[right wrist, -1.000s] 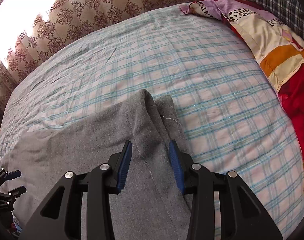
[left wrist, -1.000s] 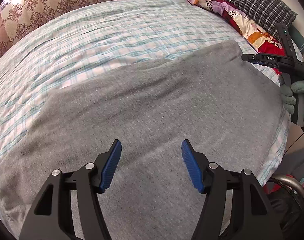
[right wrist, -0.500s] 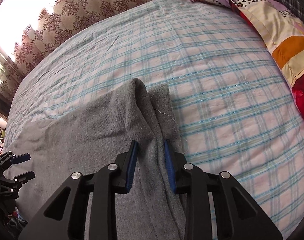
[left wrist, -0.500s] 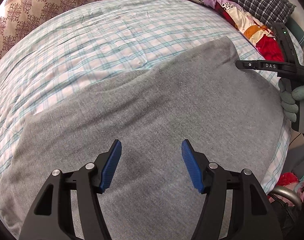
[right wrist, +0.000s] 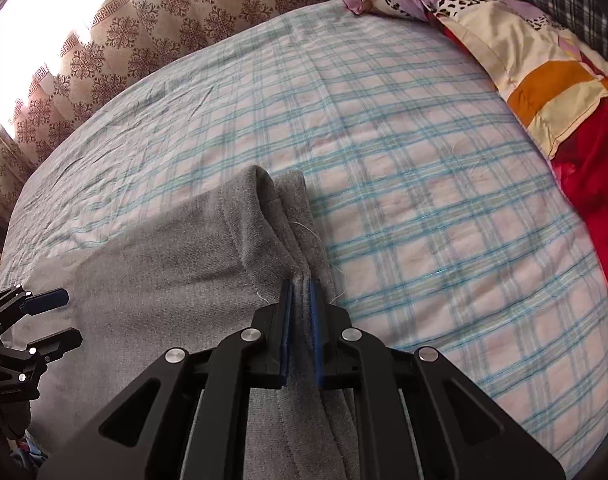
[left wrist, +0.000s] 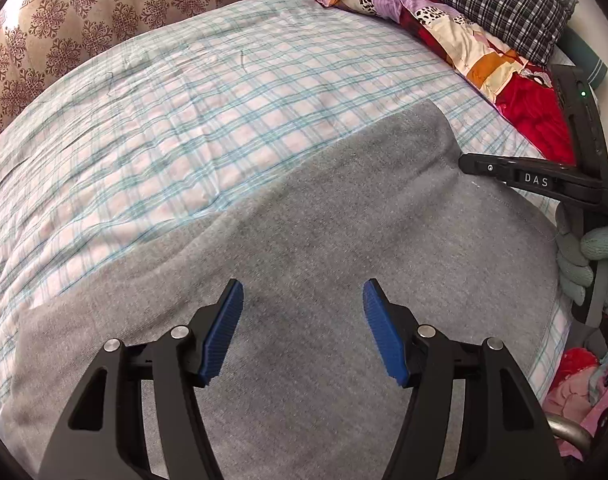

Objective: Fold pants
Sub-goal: 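Grasp the folded edge of the sweatpants with the right gripper and lift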

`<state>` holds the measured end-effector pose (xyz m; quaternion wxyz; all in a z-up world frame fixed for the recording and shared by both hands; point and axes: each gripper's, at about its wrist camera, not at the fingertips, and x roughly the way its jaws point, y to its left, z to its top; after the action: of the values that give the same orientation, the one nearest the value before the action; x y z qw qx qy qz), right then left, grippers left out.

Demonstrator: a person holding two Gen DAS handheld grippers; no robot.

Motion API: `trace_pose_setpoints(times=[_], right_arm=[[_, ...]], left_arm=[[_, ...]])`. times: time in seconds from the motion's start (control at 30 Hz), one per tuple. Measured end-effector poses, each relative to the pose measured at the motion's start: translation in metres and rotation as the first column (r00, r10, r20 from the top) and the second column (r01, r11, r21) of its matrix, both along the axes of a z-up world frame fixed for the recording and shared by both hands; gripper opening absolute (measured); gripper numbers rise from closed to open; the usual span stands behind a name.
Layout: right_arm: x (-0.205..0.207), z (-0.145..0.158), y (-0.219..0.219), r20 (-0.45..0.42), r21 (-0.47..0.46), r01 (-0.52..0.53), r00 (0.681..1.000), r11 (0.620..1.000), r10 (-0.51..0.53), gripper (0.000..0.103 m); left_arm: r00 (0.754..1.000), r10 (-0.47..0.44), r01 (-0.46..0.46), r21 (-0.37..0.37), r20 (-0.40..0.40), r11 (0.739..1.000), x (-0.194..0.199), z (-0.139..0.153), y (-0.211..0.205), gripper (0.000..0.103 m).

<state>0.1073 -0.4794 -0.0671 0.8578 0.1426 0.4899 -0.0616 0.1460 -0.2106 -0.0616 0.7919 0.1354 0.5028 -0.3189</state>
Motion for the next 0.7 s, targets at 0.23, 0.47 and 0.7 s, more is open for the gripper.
trace_pose_setpoints(times=[0.23,0.47,0.7], right_arm=[[-0.011,0.007,-0.011,0.038,0.090,0.021,0.999,0.996,-0.025,0.024],[-0.062,0.032,-0.033,0.101,0.125,0.095,0.989,0.988,-0.108,0.048],[-0.117,0.022,-0.042,0.066,0.254,0.127,0.987,0.959,-0.148,0.053]], left_arm=[[0.999,-0.040,0.040,0.037,-0.011,0.999,-0.004,-0.017,-0.035,0.064],[0.997,-0.082,0.082,0.006,-0.002,0.997,0.007,-0.005,-0.071,0.064],[0.995,-0.092,0.090,-0.046,-0.031,0.995,0.018,0.006,-0.108,0.064]])
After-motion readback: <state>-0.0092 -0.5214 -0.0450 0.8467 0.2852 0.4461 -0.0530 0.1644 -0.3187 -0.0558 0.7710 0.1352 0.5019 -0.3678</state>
